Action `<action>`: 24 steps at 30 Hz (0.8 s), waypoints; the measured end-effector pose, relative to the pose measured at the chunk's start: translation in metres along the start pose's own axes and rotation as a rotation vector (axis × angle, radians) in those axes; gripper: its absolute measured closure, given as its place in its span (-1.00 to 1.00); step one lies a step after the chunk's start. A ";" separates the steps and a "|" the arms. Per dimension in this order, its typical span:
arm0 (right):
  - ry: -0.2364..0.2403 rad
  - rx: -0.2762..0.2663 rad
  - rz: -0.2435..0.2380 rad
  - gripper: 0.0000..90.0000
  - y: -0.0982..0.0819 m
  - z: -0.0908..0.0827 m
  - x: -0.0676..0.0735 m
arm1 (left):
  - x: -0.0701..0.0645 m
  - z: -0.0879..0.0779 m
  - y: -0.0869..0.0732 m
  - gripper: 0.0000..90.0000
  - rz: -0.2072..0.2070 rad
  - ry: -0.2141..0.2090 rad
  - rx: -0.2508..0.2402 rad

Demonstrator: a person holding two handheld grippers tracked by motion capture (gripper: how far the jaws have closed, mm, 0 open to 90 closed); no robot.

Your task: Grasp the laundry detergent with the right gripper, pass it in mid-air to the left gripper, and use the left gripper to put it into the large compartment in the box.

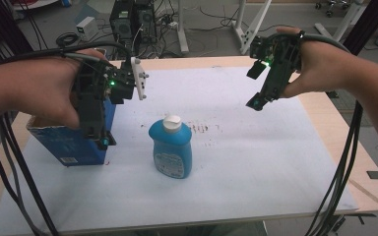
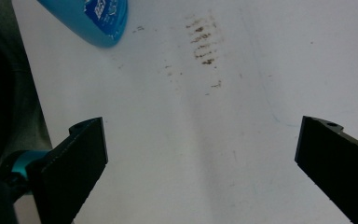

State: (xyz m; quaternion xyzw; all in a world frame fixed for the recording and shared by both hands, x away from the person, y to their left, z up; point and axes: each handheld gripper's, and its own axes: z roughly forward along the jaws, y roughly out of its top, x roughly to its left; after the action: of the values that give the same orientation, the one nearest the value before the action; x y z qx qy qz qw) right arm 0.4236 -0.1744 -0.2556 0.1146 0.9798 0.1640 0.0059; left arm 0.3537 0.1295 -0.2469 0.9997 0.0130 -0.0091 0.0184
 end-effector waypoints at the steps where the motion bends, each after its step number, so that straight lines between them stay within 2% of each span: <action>1: 0.002 -0.003 -0.002 -0.97 -0.001 0.002 0.003 | 0.000 0.000 0.000 -0.96 0.001 0.002 -0.002; 8: 0.034 -0.037 -0.014 -0.97 -0.009 0.018 0.022 | -0.002 0.000 -0.003 -0.96 -0.001 0.002 -0.002; 14: 0.059 -0.098 -0.021 -0.97 -0.015 0.034 0.037 | -0.004 0.000 -0.005 -0.96 -0.005 0.005 -0.004; 20: 0.070 -0.136 -0.029 -0.97 -0.017 0.050 0.048 | -0.006 -0.002 -0.005 -0.96 -0.003 0.012 -0.014; 24: 0.078 -0.183 -0.019 -0.97 -0.019 0.059 0.053 | -0.008 -0.003 -0.006 -0.96 -0.003 0.014 -0.012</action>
State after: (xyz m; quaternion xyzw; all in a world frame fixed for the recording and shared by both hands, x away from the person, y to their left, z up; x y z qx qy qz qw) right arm 0.3709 -0.1613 -0.3159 0.0979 0.9611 0.2573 -0.0204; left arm 0.3457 0.1351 -0.2441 0.9996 0.0148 -0.0021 0.0245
